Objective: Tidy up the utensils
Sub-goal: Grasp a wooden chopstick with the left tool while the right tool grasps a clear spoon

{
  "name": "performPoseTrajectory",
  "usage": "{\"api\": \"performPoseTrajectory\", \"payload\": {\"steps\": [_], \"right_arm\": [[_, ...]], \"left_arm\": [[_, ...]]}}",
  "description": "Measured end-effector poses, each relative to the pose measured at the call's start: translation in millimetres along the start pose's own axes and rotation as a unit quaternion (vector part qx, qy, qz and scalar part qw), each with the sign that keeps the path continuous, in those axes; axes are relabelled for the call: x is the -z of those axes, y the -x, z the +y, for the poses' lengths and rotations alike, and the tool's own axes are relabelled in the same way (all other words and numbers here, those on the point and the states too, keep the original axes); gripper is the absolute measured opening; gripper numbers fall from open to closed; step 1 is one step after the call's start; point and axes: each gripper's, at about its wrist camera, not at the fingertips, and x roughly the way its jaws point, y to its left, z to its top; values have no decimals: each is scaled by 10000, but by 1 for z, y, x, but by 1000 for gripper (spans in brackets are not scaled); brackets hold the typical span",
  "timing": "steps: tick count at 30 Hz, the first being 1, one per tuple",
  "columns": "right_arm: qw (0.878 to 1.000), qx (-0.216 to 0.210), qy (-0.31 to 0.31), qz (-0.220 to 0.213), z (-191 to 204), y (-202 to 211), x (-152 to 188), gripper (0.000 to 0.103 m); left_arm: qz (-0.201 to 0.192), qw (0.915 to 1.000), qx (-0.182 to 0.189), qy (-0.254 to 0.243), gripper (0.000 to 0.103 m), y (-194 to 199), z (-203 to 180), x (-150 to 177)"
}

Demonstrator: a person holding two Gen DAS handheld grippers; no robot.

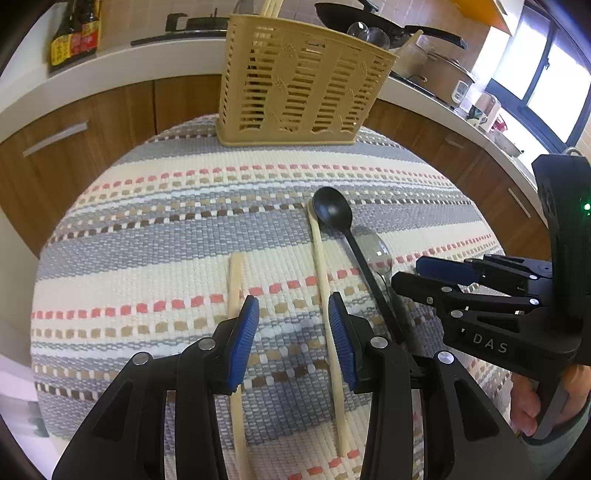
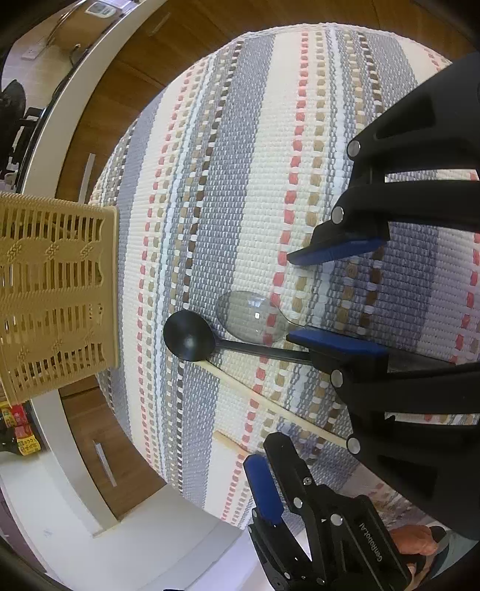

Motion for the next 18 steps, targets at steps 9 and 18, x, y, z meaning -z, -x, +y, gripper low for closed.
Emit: {"api": "performPoseTrajectory", "payload": {"steps": [9,18], "right_arm": [[9999,13,-150,18,-5,5,5,22],[9993,-249,-277,11,-10,8,-4,22]], "left_arm": [[40,9999,128,-3,36,-3,1,-1],[399,9982,99,-442,36,-23,-24,-13]]}}
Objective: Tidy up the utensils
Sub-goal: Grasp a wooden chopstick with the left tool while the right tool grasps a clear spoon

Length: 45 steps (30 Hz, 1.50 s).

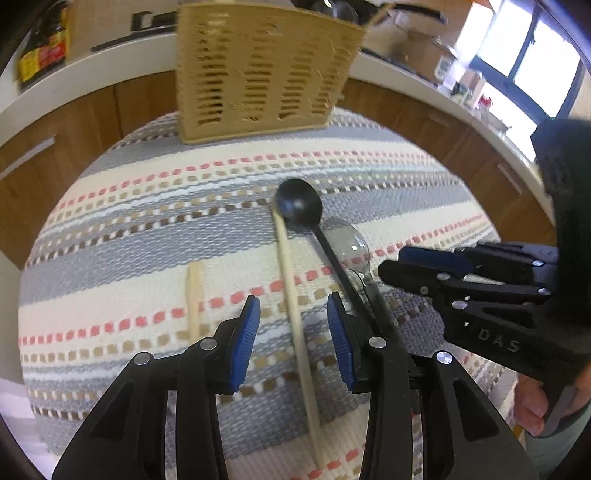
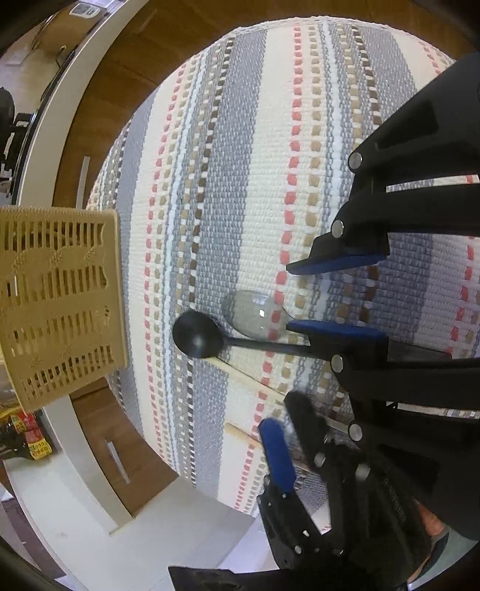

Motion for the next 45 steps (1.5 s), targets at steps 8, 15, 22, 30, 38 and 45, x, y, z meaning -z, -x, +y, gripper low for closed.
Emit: {"api": "performPoseTrajectory", "payload": {"steps": [8,15,22,30,38,45], "right_arm": [[9987,-365,146,335,-4,-4,-5,22],[9984,-100,307,469,17,-15,-9,22],[9909,633,1062,532,52,-23,-6,22],[9920,527,912,696,24,-11,8,10],[9928,64,891,799,6,-1,12,10],[9969,-267,655,347,-21,35,15,10]], "left_arm": [[207,9924,-986,-707,22,-13,-30,-3],[71,9971,-756,-24,3,5,-3,12],[360,9987,-334,161,5,18,4,29],[391,9978,-525,-76,11,7,-3,7],[695,9920,-843,-637,20,-15,-26,-12],[339,9954,-591,-669,4,-3,-32,-5]]}}
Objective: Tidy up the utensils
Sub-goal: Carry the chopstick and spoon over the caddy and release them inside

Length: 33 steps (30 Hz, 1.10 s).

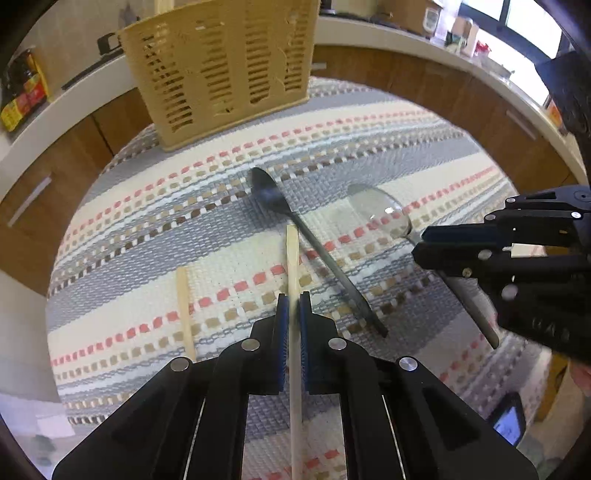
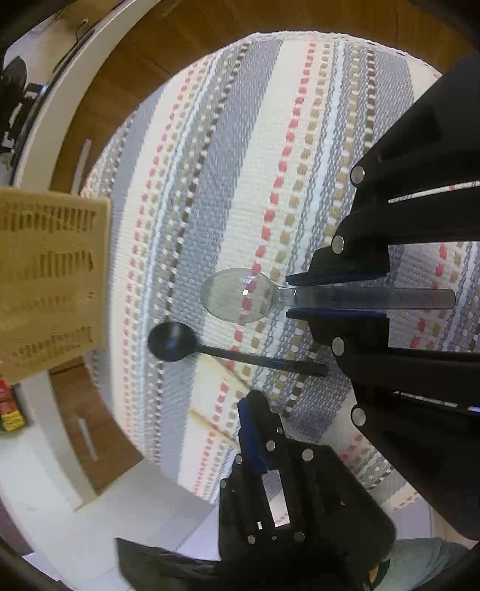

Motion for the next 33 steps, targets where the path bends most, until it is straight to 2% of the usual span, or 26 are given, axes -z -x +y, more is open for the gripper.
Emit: {"api": "performPoseTrajectory", "payload": {"steps": [2,6,11,16,20,24,30,33], "right_arm": [[9998,-113,9,-162,-5,11,1,10],[9985,-215,78,-507,-11,43,1,10],[9940,-263,160,-1045,-13,82,-13,10],[9851,-334,155,-1679,-17,117,-43,10],[9733,5,205,-2288,-7,130,-76,10],[9631,73,173,-2685,-10,137,-112,10],[9466,127,-21,-3223,-22,136,-169,10],[9355,292,-42,-3521,-27,130,-192,10]], "left_arm": [[-201,9998,-89,35,4,13,1,0],[-777,9968,-4,182,4,51,6,-7],[-1589,9868,25,314,4,103,13,-23],[-2480,9676,139,464,4,148,24,-50],[-2979,9534,-2,482,4,166,30,-82],[-3400,9389,-2,546,4,173,38,-111],[-3943,9150,139,839,4,169,70,-160],[-4184,9032,10,954,4,159,84,-177]]}}
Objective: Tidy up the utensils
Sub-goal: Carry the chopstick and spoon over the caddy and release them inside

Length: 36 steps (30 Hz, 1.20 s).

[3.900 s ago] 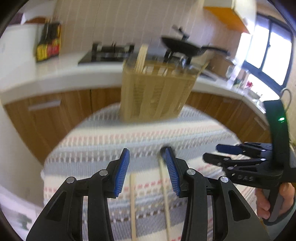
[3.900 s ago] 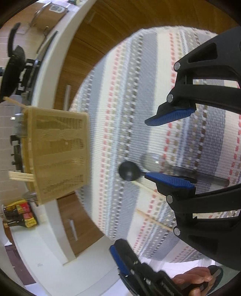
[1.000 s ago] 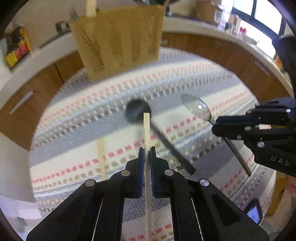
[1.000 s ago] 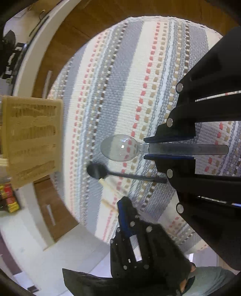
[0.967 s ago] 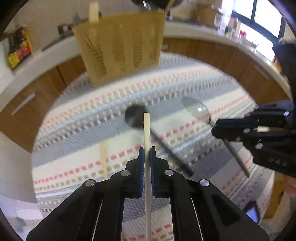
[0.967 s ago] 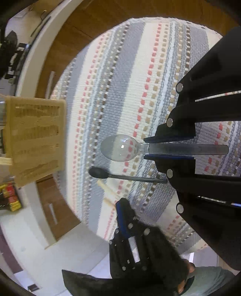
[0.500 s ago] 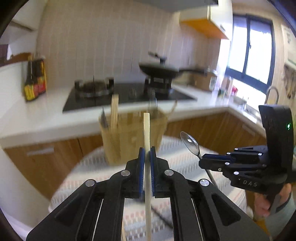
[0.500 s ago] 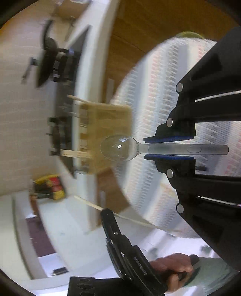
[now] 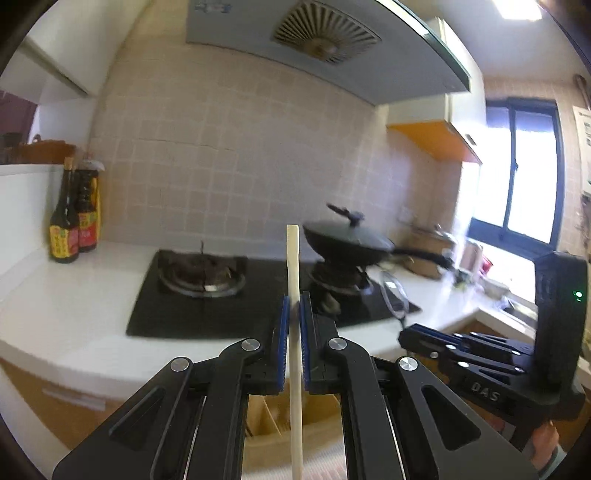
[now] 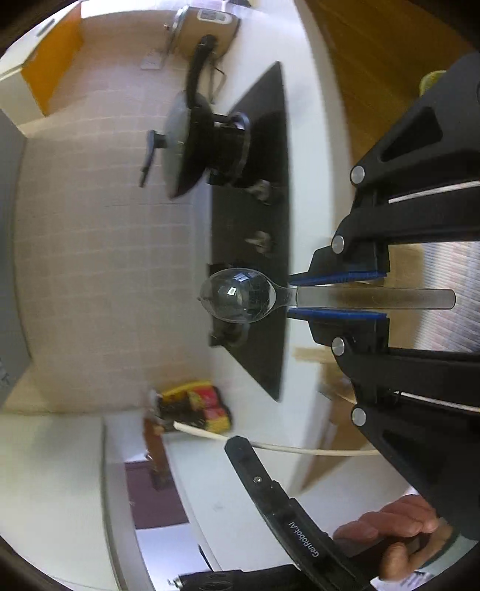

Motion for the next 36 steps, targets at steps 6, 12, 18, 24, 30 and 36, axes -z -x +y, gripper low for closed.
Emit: {"api": "performPoseTrajectory", "payload": {"steps": [6,12,18,24,30,36], "right_arm": [[9985,-41,-173,-509,-14,-29,-5,10],[9952,399,-140,-882,-24,-46,1,10],[9938,616,101,-921,-23,-66,15,10],[9935,625,56,-946,-25,-75,27,10],[9968,340,-125,-717,-31,-65,40,17],[9975,228,-318,-591,-34,-23,55,26]], "left_arm": [[-393,9985,-344,-178,4,-38,6,8],[-623,9972,-419,-36,4,-62,12,21],[-787,9954,-504,196,4,-74,25,31],[-738,9952,-559,329,4,-81,38,46],[-530,9975,-263,379,5,-72,43,55],[-331,9987,-96,384,24,-37,46,57]]}}
